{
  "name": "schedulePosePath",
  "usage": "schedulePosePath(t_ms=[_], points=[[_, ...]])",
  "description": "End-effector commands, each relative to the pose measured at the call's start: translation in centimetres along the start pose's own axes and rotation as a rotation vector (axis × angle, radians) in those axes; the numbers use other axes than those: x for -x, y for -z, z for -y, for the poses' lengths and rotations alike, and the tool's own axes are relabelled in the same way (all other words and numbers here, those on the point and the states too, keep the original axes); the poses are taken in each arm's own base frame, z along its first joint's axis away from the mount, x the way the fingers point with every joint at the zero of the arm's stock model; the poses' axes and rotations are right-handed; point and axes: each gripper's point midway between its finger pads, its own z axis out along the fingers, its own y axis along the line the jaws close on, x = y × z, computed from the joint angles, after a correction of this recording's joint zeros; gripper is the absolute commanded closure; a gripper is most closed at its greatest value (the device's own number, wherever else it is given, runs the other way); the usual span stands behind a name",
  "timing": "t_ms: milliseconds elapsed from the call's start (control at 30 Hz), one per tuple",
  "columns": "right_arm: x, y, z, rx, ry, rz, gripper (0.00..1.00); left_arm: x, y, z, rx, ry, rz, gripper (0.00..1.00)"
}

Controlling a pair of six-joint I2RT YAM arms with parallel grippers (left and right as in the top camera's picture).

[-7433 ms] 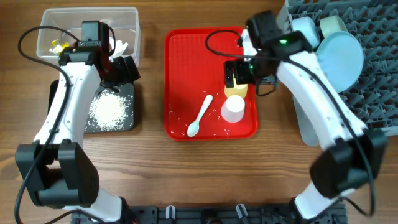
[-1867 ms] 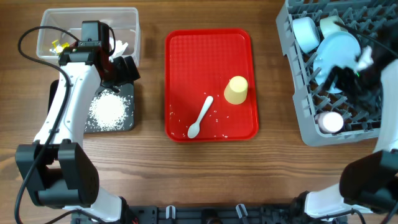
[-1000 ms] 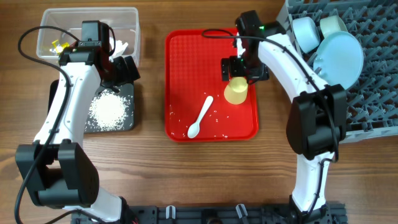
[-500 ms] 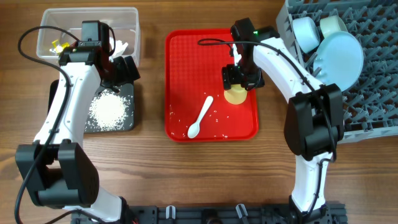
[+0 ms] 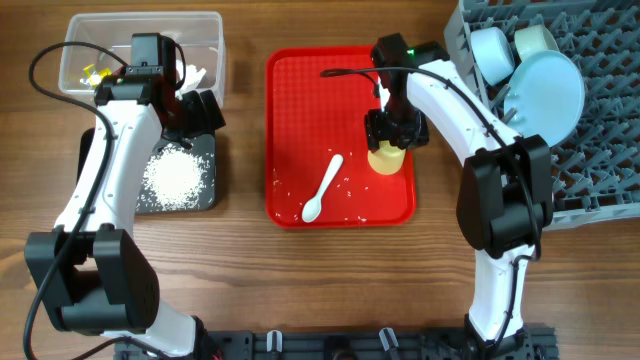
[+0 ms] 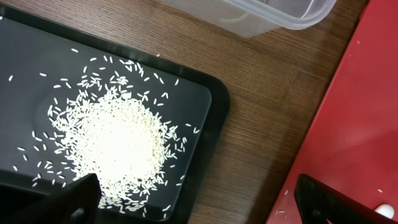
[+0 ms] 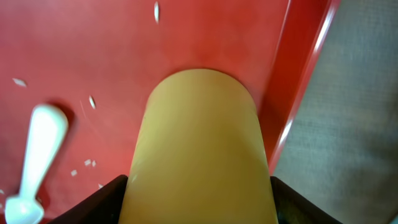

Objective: Sort waste into correct bins and load items into the dishwasher rack
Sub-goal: 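Reach the right gripper to the red tray and grasp the yellow cup, then carry the yellow cup with the right gripper into the rack's near corner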

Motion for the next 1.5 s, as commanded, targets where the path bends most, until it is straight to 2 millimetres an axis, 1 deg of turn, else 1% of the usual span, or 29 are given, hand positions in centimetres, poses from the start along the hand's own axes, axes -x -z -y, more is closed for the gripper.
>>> schedulePosePath(t_ms=[0, 100, 267, 333, 400, 533, 633, 700, 733, 800, 867, 933, 967, 1000, 1067, 1133, 1167, 1200, 1267, 1333, 1400, 1467], points=[[-0.6, 0.5, 0.7, -0.041, 0.047, -0.029, 0.42, -0.2, -0.4, 0.0, -0.004, 0.018, -0.013, 0.00], [-0.9, 2.3, 0.1, -0.002, 0.083, -0.025, 0.43, -0.2, -0.4, 0.0, -0.004, 0.018, -0.013, 0.00], [-1.2, 5.2, 0.0, 0.010, 0.087, 0.035, 0.50, -0.2, -0.4, 0.0, -0.004, 0.018, -0.013, 0.00], [-1.4, 6.0, 0.0, 0.013, 0.087, 0.050, 0.53, -0.2, -0.4, 0.0, -0.004, 0.018, -0.013, 0.00], [-1.8, 6.6, 0.1, 0.012, 0.101, 0.049, 0.53, -0.2, -0.4, 0.0, -0.004, 0.018, -0.013, 0.00], [-3.3, 9.1, 1.4, 0.017, 0.083, 0.069, 0.53, -0.2, -0.4, 0.0, -0.004, 0.018, -0.013, 0.00], [-4.5, 11.7, 2.9, 0.023, 0.058, 0.110, 0.53, -0.2, -0.4, 0.0, -0.004, 0.018, -0.013, 0.00], [-5.5, 13.6, 4.3, 0.027, 0.035, 0.146, 0.53, -0.2, -0.4, 0.0, -0.004, 0.018, -0.013, 0.00], [-6.2, 14.9, 5.6, 0.025, 0.004, 0.174, 0.53, -0.2, -0.4, 0.0, -0.004, 0.018, -0.013, 0.00], [-7.2, 16.5, 7.4, 0.023, -0.038, 0.212, 0.53, -0.2, -0.4, 0.0, -0.004, 0.018, -0.013, 0.00], [-8.5, 18.2, 9.9, 0.022, -0.102, 0.255, 0.53, -0.2, -0.4, 0.0, -0.004, 0.018, -0.013, 0.00], [-10.0, 19.4, 13.9, 0.011, -0.210, 0.292, 0.53, -0.2, -0.4, 0.0, -0.004, 0.018, -0.013, 0.00], [-10.5, 19.5, 16.0, -0.012, -0.273, 0.295, 0.53, -0.2, -0.4, 0.0, -0.004, 0.018, -0.013, 0.00], [-11.1, 19.4, 18.0, -0.022, -0.335, 0.290, 0.53, -0.2, -0.4, 0.0, -0.004, 0.018, -0.013, 0.00], [-12.1, 18.8, 21.1, -0.025, -0.445, 0.280, 0.54, -0.2, -0.4, 0.0, -0.004, 0.018, -0.013, 0.00], [-13.7, 18.1, 25.7, -0.059, -0.622, 0.261, 0.53, -0.2, -0.4, 0.0, -0.004, 0.018, -0.013, 0.00], [-14.4, 17.5, 27.4, -0.054, -0.693, 0.246, 0.53, -0.2, -0.4, 0.0, -0.004, 0.018, -0.013, 0.00], [-15.0, 17.0, 28.7, -0.049, -0.738, 0.229, 0.53, -0.2, -0.4, 0.0, -0.004, 0.018, -0.013, 0.00], [-15.2, 15.8, 30.4, -0.039, -0.788, 0.205, 0.53, -0.2, -0.4, 0.0, -0.004, 0.018, -0.013, 0.00], [-14.7, 14.3, 32.0, -0.033, -0.817, 0.185, 0.53, -0.2, -0.4, 0.0, -0.004, 0.018, -0.013, 0.00], [-14.2, 13.0, 32.9, -0.034, -0.831, 0.166, 0.53, -0.2, -0.4, 0.0, -0.004, 0.018, -0.013, 0.00], [-13.2, 11.5, 33.7, -0.028, -0.835, 0.150, 0.53, -0.2, -0.4, 0.0, -0.004, 0.018, -0.013, 0.00]])
